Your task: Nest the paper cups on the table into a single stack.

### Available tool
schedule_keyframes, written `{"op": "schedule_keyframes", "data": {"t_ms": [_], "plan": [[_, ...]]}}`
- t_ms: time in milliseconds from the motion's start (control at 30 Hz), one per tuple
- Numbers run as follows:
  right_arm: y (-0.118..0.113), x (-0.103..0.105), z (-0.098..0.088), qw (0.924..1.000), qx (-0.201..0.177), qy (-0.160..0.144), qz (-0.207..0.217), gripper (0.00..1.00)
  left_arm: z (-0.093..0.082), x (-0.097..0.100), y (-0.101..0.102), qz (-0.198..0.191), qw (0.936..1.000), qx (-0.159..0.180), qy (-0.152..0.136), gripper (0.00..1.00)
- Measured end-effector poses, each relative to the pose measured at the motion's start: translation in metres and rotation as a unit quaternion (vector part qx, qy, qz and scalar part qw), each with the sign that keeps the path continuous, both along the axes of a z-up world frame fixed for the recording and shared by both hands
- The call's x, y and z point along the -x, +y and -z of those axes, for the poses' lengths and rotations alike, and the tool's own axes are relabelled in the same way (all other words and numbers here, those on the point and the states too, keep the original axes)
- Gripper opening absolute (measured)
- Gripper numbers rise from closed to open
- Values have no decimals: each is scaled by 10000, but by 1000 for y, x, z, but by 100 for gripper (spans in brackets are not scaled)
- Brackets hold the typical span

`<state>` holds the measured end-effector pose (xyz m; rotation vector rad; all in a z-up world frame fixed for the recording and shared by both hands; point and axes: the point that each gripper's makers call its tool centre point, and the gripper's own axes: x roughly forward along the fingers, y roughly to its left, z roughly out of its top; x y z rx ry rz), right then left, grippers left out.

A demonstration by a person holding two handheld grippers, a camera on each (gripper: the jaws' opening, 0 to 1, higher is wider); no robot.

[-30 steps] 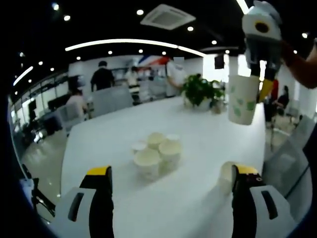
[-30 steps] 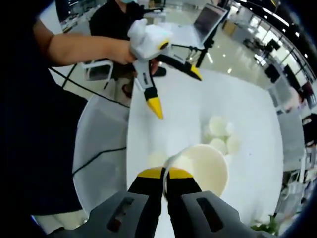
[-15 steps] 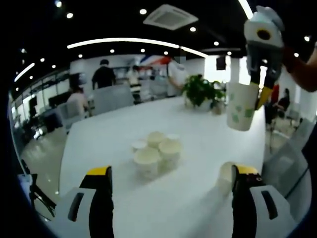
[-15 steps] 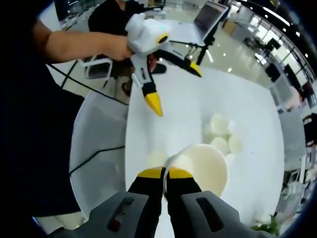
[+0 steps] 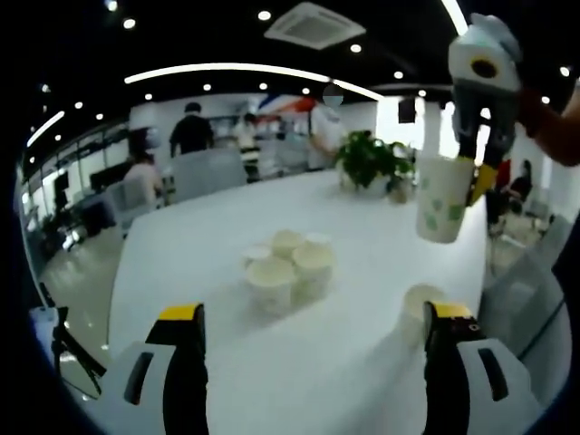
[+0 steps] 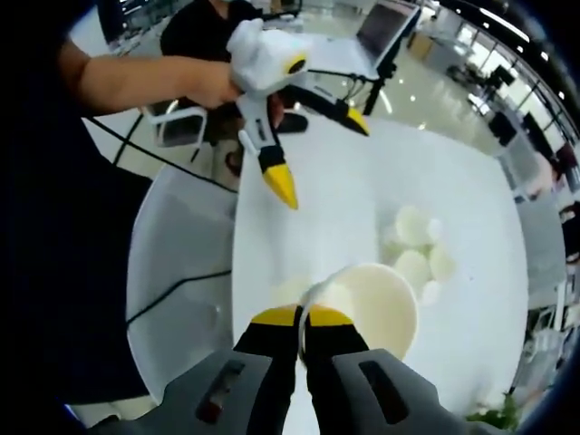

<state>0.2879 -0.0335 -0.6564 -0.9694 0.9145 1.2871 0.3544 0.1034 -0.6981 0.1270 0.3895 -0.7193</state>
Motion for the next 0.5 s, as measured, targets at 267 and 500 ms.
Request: {"op": "schedule_keyframes", "data": {"t_ms": [267,500], "plan": [[-2,2,8,9999,17,29,133,0,2,1,1,-36,10000,5,58,98],[-3,3,15,9999,23,6,168,0,2,1,-1,-6,10000,-38,38,98]]}}
